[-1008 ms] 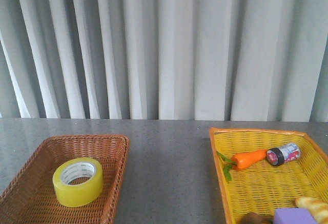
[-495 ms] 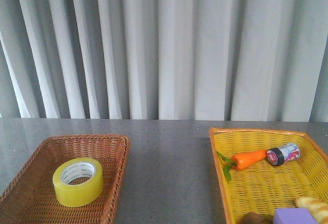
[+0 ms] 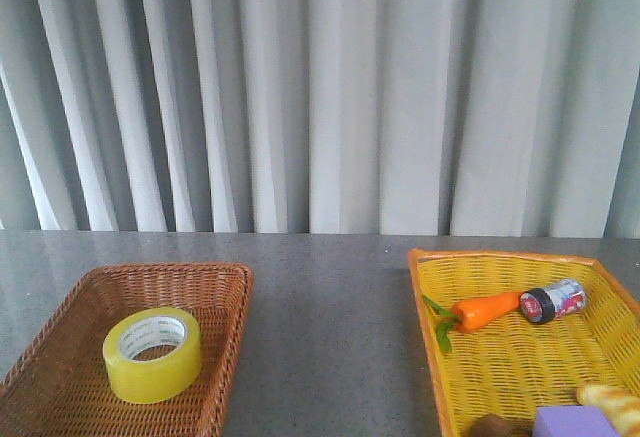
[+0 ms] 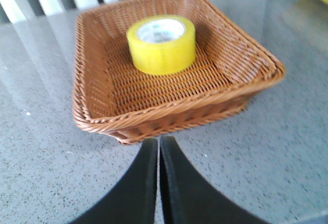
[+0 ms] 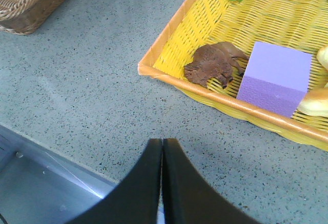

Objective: Transfer tape with both arms

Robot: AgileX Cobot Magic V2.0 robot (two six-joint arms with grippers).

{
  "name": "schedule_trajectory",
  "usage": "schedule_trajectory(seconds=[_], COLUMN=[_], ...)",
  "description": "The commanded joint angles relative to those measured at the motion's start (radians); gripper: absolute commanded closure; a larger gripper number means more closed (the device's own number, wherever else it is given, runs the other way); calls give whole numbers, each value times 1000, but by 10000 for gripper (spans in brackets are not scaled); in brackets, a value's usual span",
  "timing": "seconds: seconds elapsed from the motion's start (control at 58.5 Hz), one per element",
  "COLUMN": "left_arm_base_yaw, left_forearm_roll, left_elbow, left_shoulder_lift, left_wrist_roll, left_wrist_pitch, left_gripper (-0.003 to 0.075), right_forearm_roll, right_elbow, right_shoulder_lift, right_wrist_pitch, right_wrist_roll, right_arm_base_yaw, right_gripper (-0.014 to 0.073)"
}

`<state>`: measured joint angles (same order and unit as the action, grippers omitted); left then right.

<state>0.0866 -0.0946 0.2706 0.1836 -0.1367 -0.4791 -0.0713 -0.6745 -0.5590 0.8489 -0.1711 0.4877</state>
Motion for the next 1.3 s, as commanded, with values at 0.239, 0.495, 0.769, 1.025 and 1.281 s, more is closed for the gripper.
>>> schedule_trajectory(seconds=[0.239,0.495,0.769,1.025,1.281], left_arm_base_yaw=[-29,-29,-29,-29,-29], left_forearm_roll=[115,115,115,115,115], left_elbow=[-286,-287,-287,-287,-287], left_shoulder_lift=[-213,-210,-210,-210,-210], left_wrist_roll=[184,185,185,185,185], left_wrist_pitch=[403,430,430,430,430], left_gripper=[727,727,727,727,727], right_forearm_roll=[-6,-5,-5,-5,-13], right_elbow=[-27,-27,-27,-27,-27], right_shoulder_lift=[-3,-3,-3,-3,7], right_wrist_pitch=[-60,-56,-51,-51,-53], right_wrist_roll=[2,2,2,2,2], right_arm_base_yaw=[-6,-6,-6,-6,-6], right_gripper=[601,601,601,601,601])
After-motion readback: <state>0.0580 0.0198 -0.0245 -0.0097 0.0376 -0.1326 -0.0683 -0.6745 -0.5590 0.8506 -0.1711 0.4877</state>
